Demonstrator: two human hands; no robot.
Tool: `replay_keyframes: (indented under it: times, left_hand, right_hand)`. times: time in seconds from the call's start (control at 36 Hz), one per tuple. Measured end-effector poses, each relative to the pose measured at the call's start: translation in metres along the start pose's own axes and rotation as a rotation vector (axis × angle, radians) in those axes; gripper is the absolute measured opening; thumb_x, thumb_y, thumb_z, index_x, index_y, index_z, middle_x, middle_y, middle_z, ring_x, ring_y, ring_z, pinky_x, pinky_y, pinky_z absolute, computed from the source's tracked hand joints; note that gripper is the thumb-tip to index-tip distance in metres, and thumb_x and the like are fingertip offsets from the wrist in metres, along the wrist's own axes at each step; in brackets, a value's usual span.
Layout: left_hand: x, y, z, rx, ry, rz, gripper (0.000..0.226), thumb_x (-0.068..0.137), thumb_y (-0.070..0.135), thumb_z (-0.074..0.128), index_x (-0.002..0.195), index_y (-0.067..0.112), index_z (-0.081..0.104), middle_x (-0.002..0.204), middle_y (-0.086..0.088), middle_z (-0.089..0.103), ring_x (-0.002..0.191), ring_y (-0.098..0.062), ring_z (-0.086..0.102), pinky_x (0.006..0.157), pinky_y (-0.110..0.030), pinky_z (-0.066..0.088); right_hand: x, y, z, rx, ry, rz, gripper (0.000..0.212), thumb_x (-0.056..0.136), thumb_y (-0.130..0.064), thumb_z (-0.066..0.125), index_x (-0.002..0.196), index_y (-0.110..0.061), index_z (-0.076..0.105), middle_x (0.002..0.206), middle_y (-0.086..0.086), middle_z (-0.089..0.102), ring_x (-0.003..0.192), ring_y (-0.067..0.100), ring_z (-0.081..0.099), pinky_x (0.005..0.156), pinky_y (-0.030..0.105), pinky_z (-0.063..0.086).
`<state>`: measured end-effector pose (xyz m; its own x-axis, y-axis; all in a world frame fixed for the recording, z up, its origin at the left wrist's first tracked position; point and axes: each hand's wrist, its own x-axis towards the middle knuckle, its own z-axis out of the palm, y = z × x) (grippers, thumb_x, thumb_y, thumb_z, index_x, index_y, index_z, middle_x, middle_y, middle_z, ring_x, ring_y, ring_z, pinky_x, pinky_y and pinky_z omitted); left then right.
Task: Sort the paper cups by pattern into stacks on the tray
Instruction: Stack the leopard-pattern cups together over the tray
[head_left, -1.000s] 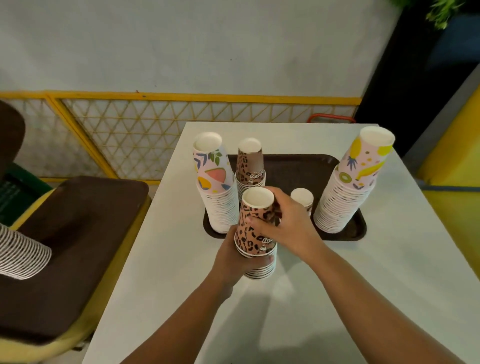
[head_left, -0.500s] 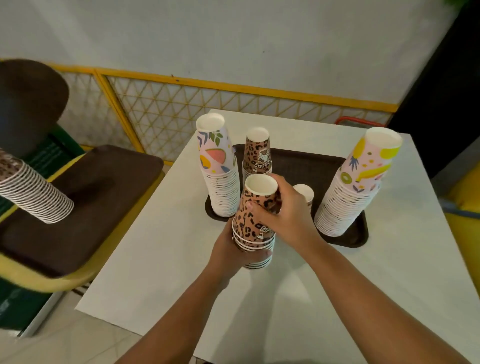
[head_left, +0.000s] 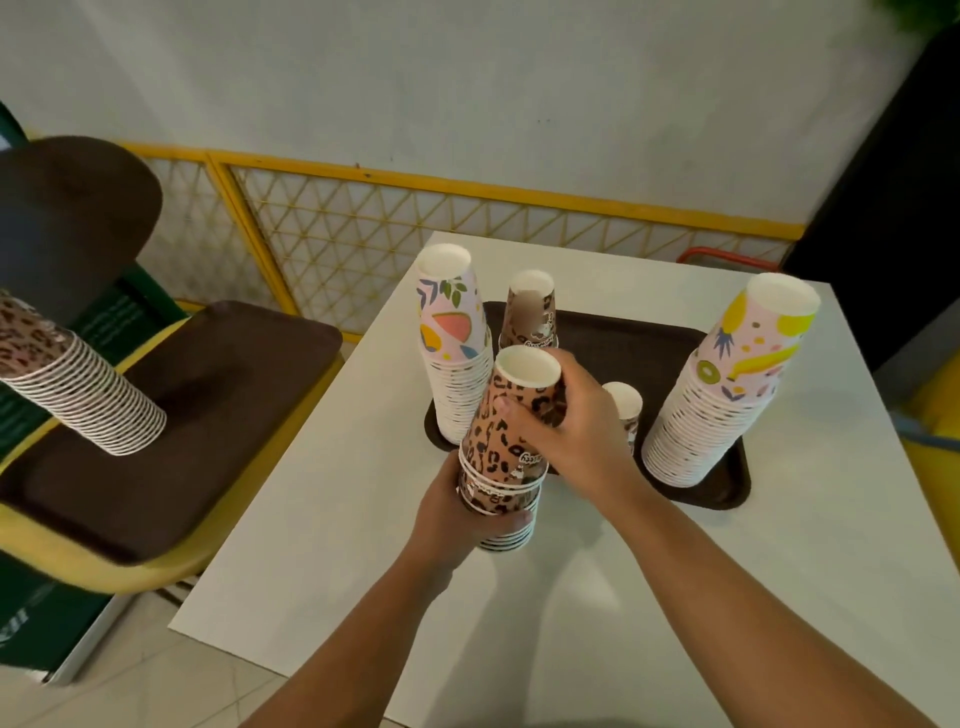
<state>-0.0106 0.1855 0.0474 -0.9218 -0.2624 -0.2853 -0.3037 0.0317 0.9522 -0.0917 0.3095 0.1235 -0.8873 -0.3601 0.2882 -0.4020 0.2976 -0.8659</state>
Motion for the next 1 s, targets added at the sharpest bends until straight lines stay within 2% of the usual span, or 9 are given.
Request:
replay_keyframes:
  times: [0.14, 0.22, 0.33, 0.44, 0.56, 0.69, 0.78, 0.86, 1.0]
  left_hand:
    - [0.002, -0.005, -0.014, 0.028, -0.001, -0.023, 0.081, 0.037, 0.025, 0.091, 0.110, 0.034, 0.057, 0.108, 0.010, 0.070, 0.099, -0.003, 0.065, 0.077, -0.021, 0.053]
    - [0.004, -0.006, -0.024, 0.039, -0.008, -0.046, 0.073, 0.042, 0.020, 0.088, 0.105, 0.034, 0.055, 0.107, 0.013, 0.068, 0.096, 0.000, 0.064, 0.072, -0.016, 0.051]
    - [0.008, -0.008, -0.034, 0.065, -0.007, -0.044, 0.071, 0.050, 0.011, 0.093, 0.104, 0.036, 0.054, 0.107, 0.014, 0.067, 0.097, 0.000, 0.063, 0.072, -0.014, 0.049]
    - [0.012, -0.007, -0.040, 0.059, -0.020, -0.030, 0.068, 0.057, 0.005, 0.091, 0.104, 0.036, 0.053, 0.106, 0.017, 0.066, 0.095, 0.003, 0.063, 0.069, -0.012, 0.049]
    - [0.015, -0.007, -0.042, 0.038, -0.030, -0.024, 0.069, 0.055, 0.004, 0.092, 0.106, 0.034, 0.056, 0.105, 0.015, 0.069, 0.093, 0.005, 0.065, 0.071, -0.014, 0.052]
    - [0.020, -0.005, -0.043, 0.012, -0.065, -0.030, 0.078, 0.044, 0.019, 0.093, 0.111, 0.034, 0.057, 0.105, 0.017, 0.071, 0.097, 0.001, 0.066, 0.078, -0.020, 0.053]
    - [0.023, -0.003, -0.044, 0.000, -0.083, -0.024, 0.078, 0.045, 0.019, 0.093, 0.112, 0.033, 0.056, 0.106, 0.015, 0.070, 0.097, 0.002, 0.066, 0.076, -0.019, 0.053]
    - [0.024, -0.001, -0.044, -0.024, -0.094, -0.031, 0.084, 0.036, 0.030, 0.089, 0.113, 0.032, 0.056, 0.105, 0.017, 0.071, 0.096, 0.001, 0.066, 0.074, -0.017, 0.054]
    - [0.025, 0.003, -0.042, -0.016, -0.109, -0.026, 0.079, 0.042, 0.024, 0.091, 0.111, 0.035, 0.055, 0.102, 0.021, 0.070, 0.095, 0.004, 0.066, 0.072, -0.014, 0.053]
  right_hand:
    - [0.013, -0.012, -0.004, 0.056, 0.084, -0.018, 0.043, 0.078, -0.026, 0.071, 0.116, -0.026, 0.050, 0.098, -0.023, 0.058, 0.092, -0.013, 0.056, 0.076, 0.006, 0.046]
    - [0.027, -0.022, -0.012, 0.175, 0.179, -0.004, 0.038, 0.082, -0.024, 0.067, 0.117, -0.023, 0.050, 0.103, -0.016, 0.061, 0.098, -0.005, 0.060, 0.080, 0.015, 0.051]
    - [0.066, -0.029, -0.023, 0.360, 0.435, 0.079, 0.043, 0.083, -0.025, 0.066, 0.122, -0.014, 0.051, 0.112, -0.003, 0.063, 0.105, 0.008, 0.060, 0.090, 0.031, 0.051]
    - [0.104, -0.027, -0.026, 0.208, 0.561, 0.028, 0.047, 0.081, -0.028, 0.068, 0.123, -0.015, 0.049, 0.108, -0.009, 0.059, 0.100, 0.002, 0.056, 0.086, 0.016, 0.048]
    - [0.129, -0.010, -0.016, -0.002, 0.525, -0.025, 0.052, 0.081, -0.030, 0.068, 0.125, -0.012, 0.047, 0.117, -0.001, 0.058, 0.105, 0.006, 0.053, 0.080, 0.006, 0.043]
    - [0.141, 0.016, -0.001, -0.187, 0.435, -0.010, 0.056, 0.078, -0.030, 0.071, 0.125, -0.012, 0.049, 0.121, 0.005, 0.060, 0.111, 0.016, 0.055, 0.085, 0.014, 0.038]
    - [0.141, 0.027, 0.007, -0.241, 0.364, 0.014, 0.056, 0.077, -0.028, 0.072, 0.125, -0.010, 0.049, 0.122, 0.008, 0.058, 0.113, 0.019, 0.053, 0.082, 0.009, 0.032]
    - [0.138, 0.040, 0.013, -0.274, 0.282, 0.053, 0.059, 0.076, -0.027, 0.073, 0.126, -0.009, 0.048, 0.123, 0.009, 0.057, 0.115, 0.023, 0.052, 0.086, 0.016, 0.035]
    - [0.124, 0.040, 0.012, -0.290, 0.193, 0.173, 0.082, 0.075, -0.032, 0.073, 0.141, -0.010, 0.029, 0.145, 0.010, 0.033, 0.133, 0.022, 0.033, 0.100, 0.023, 0.029]
